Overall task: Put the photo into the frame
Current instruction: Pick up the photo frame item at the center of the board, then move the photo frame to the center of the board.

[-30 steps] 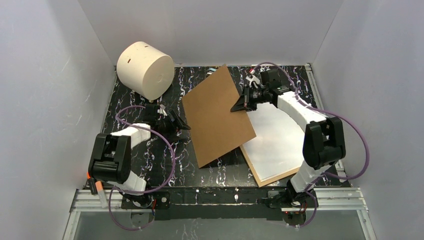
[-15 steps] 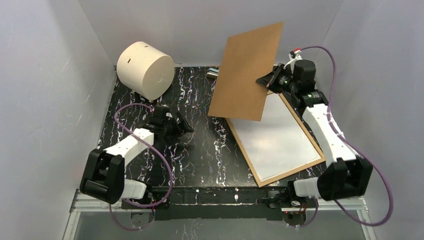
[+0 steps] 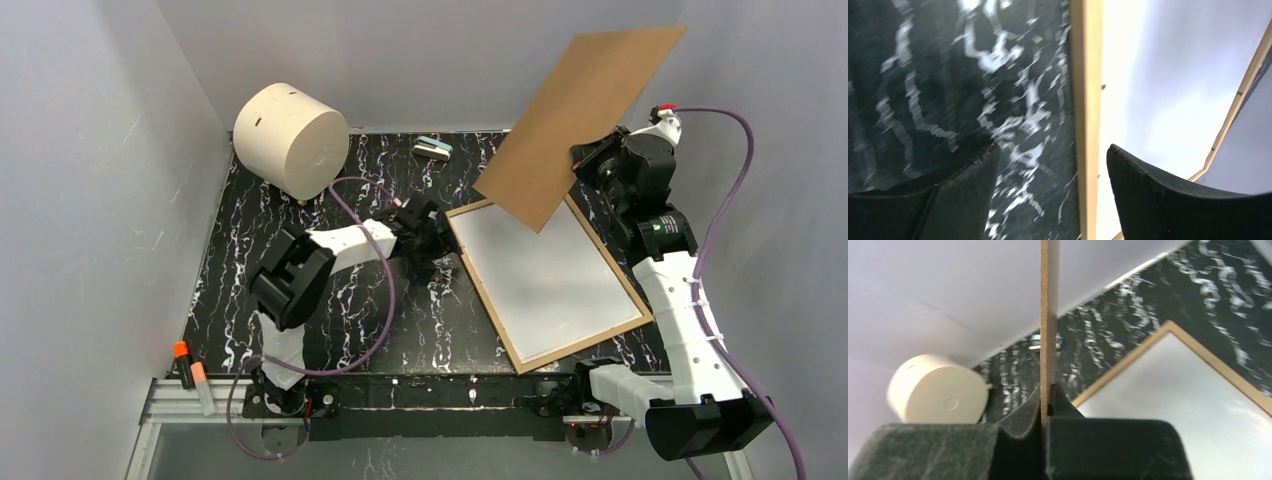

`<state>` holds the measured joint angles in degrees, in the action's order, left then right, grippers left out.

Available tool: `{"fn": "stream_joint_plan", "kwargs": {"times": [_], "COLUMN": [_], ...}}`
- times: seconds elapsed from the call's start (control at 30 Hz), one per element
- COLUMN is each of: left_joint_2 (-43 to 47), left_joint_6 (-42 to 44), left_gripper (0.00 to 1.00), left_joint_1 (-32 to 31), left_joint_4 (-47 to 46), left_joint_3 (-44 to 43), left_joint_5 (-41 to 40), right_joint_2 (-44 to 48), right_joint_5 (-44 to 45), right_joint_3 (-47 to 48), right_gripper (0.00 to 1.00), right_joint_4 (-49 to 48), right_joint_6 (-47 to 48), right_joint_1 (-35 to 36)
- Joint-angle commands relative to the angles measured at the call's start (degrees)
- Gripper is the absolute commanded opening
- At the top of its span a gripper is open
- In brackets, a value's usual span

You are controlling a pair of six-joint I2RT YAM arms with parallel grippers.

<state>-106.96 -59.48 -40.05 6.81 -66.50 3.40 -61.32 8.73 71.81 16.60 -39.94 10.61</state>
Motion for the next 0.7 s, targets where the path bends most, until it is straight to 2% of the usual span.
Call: {"fn": "stream_joint_plan", "kwargs": {"times": [0.0,0.07,0.2,0.33,0.6,0.67], "left_joint_2": [-6.9,-9.8,-15.9,-17.3,-20.8,-21.5], "left_joint_6": [-1.6,-1.8,-0.2,-0.7,3.2,4.2], "left_gripper": [0.73,0.66,0.55,0.44,0.38,0.34], "left_joint_1": [-1.5,-1.9,-3.2,-4.4,-7.0,-7.0], "left_joint_4": [3.2,4.5,15.0,20.7,28.3,29.4], "left_joint_3": [-7.5,-11.3,-19.7,-20.6,-25.4,-26.6], "left_joint_5": [-2.3,-1.8,-4.2,-6.7,-9.4,-9.5], "right_joint_2": [3.8,4.8,5.5,5.7,6.2,5.9], "right_joint_5": [11.3,12.2,13.7,14.1,14.6,14.3], "right_joint_3": [2.2,1.7,1.9,2.4,1.4,1.8], "right_gripper": [0.01,0.01,0.01,0.01,0.01,0.01], "right_joint_4": [3.2,4.4,6.5,8.1,9.1,9.4], "right_joint_6": [1.7,1.9,2.6,3.3,3.3,3.3], "right_joint_1": [0.1,0.1,0.1,0.1,0.1,0.1]}}
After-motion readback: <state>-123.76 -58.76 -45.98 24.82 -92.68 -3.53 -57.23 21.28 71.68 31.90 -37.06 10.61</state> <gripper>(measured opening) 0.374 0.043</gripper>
